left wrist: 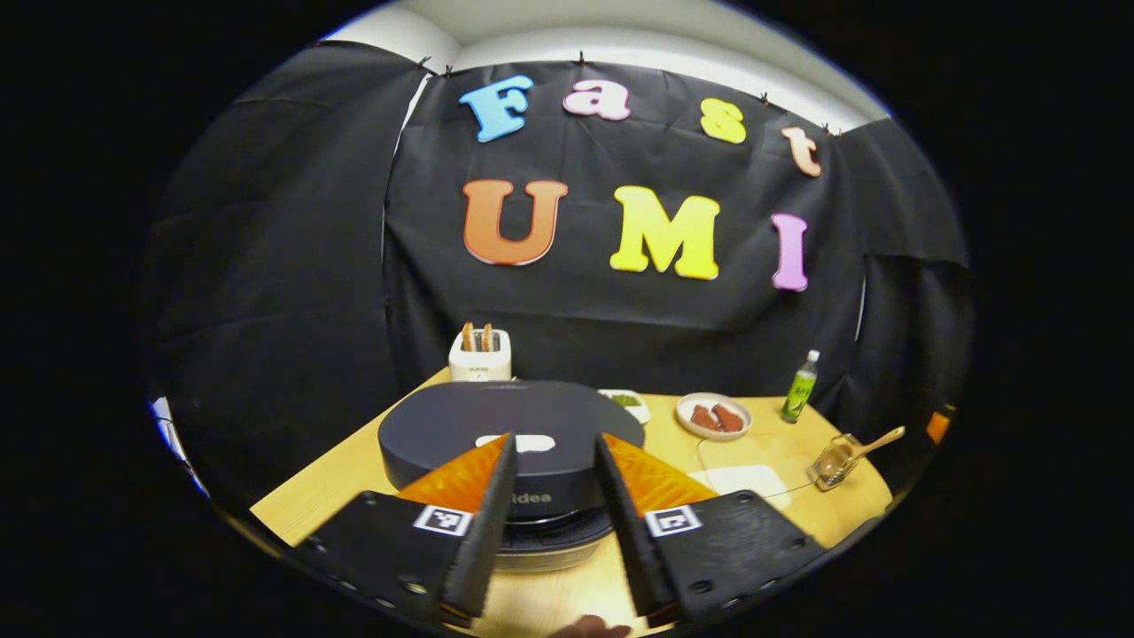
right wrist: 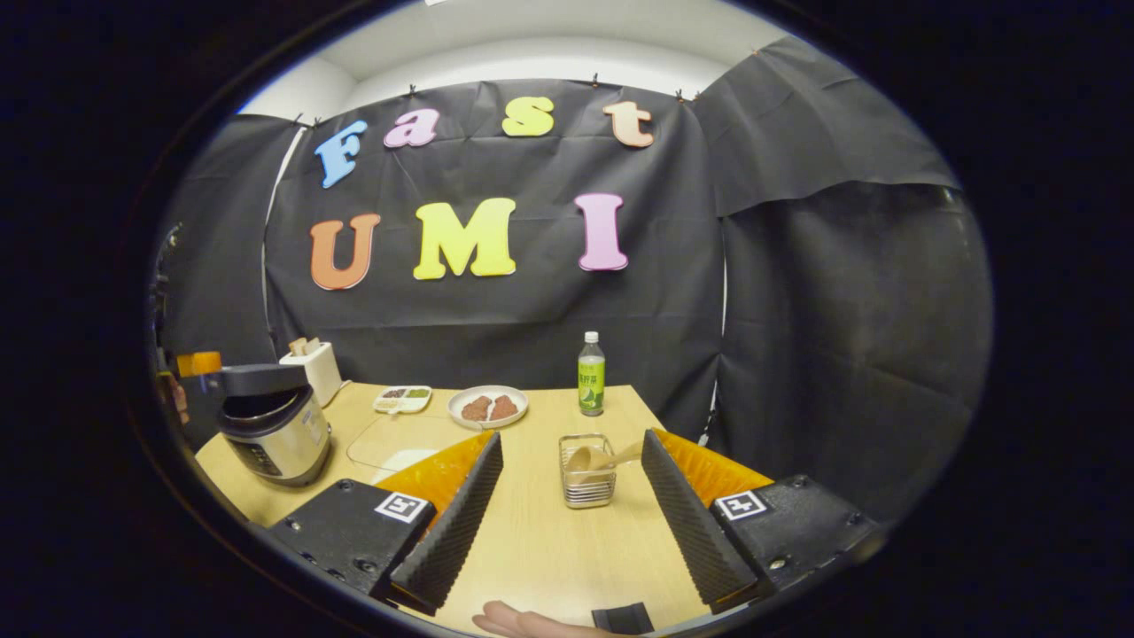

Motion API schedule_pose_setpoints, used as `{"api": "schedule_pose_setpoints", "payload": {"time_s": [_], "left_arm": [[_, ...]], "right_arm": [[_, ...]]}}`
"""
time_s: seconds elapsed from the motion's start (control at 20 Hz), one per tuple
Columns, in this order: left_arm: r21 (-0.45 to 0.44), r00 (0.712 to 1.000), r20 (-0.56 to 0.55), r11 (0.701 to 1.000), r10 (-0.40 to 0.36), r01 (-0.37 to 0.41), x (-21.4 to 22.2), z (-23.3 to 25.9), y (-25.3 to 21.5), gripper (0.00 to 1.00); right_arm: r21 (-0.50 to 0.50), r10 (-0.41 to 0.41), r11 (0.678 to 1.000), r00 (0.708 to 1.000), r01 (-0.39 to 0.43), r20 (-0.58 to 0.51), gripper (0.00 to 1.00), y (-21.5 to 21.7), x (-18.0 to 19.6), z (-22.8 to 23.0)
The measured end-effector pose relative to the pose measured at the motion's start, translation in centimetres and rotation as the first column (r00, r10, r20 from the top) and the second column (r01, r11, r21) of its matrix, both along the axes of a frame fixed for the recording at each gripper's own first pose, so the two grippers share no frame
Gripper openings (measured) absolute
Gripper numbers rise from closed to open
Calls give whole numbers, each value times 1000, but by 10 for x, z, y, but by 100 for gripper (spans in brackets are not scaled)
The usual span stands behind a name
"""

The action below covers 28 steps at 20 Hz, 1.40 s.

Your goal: Close the left gripper, press the button to open the rice cooker; take a wooden spoon from the chopstick holder with the right hand, scoop a spoonful of rice and pour it into the rice cooker, then put the wooden spoon back into the chopstick holder.

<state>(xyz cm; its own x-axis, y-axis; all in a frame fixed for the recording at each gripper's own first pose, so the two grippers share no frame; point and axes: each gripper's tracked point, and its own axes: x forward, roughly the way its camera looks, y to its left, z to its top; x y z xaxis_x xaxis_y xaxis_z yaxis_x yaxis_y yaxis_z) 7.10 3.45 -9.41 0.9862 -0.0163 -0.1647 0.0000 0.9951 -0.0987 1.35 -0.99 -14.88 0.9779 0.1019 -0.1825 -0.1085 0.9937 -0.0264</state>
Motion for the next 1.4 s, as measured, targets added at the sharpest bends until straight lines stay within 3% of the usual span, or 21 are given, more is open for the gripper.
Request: {"api": "schedule_pose_setpoints", "payload": {"time_s": [0.1,0.3,0.35,0.4,0.8,1.4], "left_arm": [[-20,1000,28,1000,15,-14,-14,16,0,98],[-22,995,94,1000,20,-18,-43,47,-7,94],[-16,995,98,1000,23,-22,-50,50,-8,83],[-1,994,108,1000,22,-22,-56,51,-10,94],[56,982,186,997,41,-53,-99,62,-18,94],[105,967,247,994,-58,33,-137,51,-73,94]], "right_arm": [[6,1,1000,1000,-1,-2,100,0,0,-2],[17,1,1000,1000,0,-15,99,-1,0,-12],[17,-2,1000,1000,2,-18,99,-1,1,-15],[16,-4,1000,1000,4,-19,100,-3,2,-17],[71,-3,997,1000,3,-3,99,-17,16,-38],[165,-74,983,997,76,-20,99,-59,77,-100]]}}
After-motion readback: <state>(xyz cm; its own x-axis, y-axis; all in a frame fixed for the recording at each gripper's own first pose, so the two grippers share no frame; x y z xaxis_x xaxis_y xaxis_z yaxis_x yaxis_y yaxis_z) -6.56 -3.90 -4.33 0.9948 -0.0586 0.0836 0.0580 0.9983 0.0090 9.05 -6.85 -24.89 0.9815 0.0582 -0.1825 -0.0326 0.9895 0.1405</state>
